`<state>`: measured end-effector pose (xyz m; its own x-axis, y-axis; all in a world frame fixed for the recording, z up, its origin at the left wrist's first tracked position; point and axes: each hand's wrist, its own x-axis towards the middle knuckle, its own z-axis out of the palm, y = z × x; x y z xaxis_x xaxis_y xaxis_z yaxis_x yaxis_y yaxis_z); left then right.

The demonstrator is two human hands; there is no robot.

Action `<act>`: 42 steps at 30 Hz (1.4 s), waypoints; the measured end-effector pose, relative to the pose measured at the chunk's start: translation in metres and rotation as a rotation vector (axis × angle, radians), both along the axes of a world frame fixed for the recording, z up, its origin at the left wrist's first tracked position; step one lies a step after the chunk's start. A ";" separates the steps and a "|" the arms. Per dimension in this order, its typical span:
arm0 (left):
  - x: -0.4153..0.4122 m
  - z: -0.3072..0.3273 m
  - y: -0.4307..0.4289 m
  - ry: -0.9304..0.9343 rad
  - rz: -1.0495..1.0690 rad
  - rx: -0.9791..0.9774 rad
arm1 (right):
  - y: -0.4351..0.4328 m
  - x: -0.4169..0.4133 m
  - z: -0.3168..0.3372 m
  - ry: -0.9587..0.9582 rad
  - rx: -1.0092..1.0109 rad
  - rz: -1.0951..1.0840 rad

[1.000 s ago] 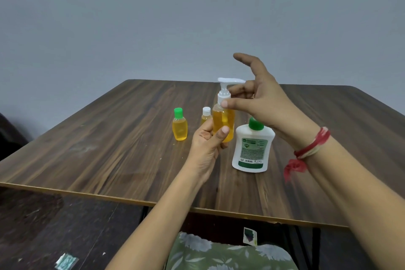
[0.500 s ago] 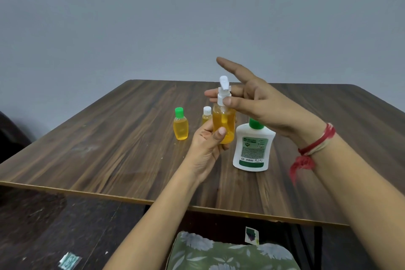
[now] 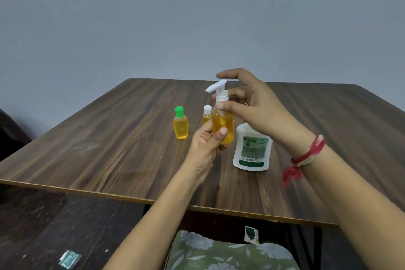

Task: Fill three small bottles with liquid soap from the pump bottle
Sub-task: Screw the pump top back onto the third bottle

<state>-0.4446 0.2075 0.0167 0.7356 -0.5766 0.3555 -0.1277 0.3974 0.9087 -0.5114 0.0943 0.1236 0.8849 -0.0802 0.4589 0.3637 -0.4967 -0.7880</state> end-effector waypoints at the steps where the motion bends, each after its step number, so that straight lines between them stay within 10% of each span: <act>1: 0.001 0.000 0.001 -0.001 0.000 0.000 | -0.002 -0.001 0.003 0.023 -0.001 0.042; 27: 0.027 -0.045 -0.005 -0.099 0.176 0.361 | -0.047 -0.035 -0.035 -0.414 0.226 -0.333; 42: 0.033 -0.050 -0.015 -0.102 0.316 0.508 | -0.077 -0.018 -0.107 0.186 0.250 -0.248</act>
